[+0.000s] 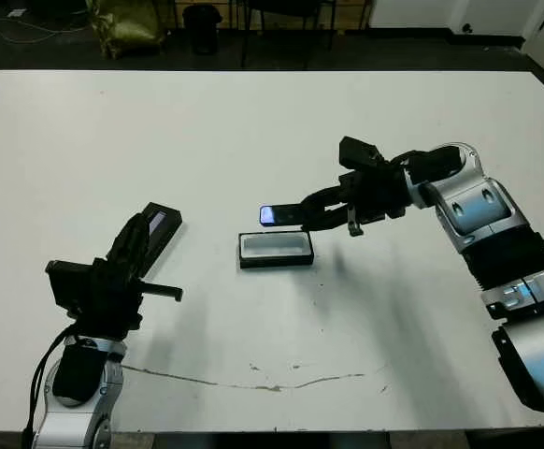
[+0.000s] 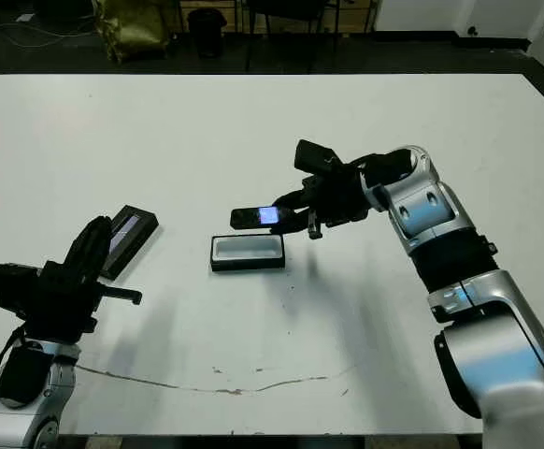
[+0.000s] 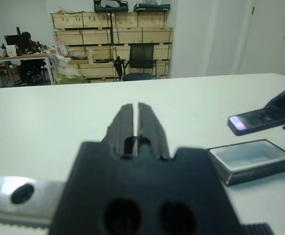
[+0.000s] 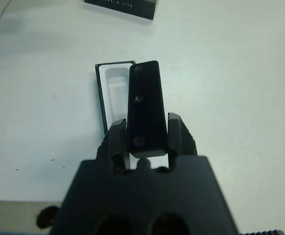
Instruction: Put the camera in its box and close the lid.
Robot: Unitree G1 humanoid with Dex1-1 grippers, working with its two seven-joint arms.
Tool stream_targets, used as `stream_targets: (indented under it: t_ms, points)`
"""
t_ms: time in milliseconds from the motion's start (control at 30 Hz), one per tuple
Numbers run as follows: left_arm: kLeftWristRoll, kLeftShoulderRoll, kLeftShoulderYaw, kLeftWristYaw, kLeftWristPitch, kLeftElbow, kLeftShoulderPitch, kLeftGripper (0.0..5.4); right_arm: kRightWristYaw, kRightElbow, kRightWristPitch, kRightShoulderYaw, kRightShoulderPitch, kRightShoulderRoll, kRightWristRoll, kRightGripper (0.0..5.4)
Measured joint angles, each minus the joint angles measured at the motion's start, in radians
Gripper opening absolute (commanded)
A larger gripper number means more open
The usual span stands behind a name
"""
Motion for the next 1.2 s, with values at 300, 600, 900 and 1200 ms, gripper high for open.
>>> stream_targets:
  t_ms: [300, 600, 900, 1200]
  points:
    - [0.002, 0.0, -0.002, 0.006, 0.0, 0.0, 0.005, 0.0, 0.051, -0.009, -0.004, 0.009, -0.001, 0.001, -0.012, 0.54]
    - [-0.001, -0.002, -0.007, 0.005, -0.008, 0.01, 0.006, 0.0, 0.142, -0.019, 0.082, 0.032, -0.015, 0.019, -0.003, 0.54]
    - [0.001, -0.003, -0.009, 0.006, -0.009, 0.011, 0.012, 0.0, 0.132, -0.036, 0.091, 0.05, -0.04, 0.032, -0.018, 0.54]
    - [0.014, -0.003, -0.013, 0.007, -0.022, 0.014, 0.016, 0.0, 0.085, 0.014, 0.016, 0.05, -0.04, 0.063, -0.031, 0.54]
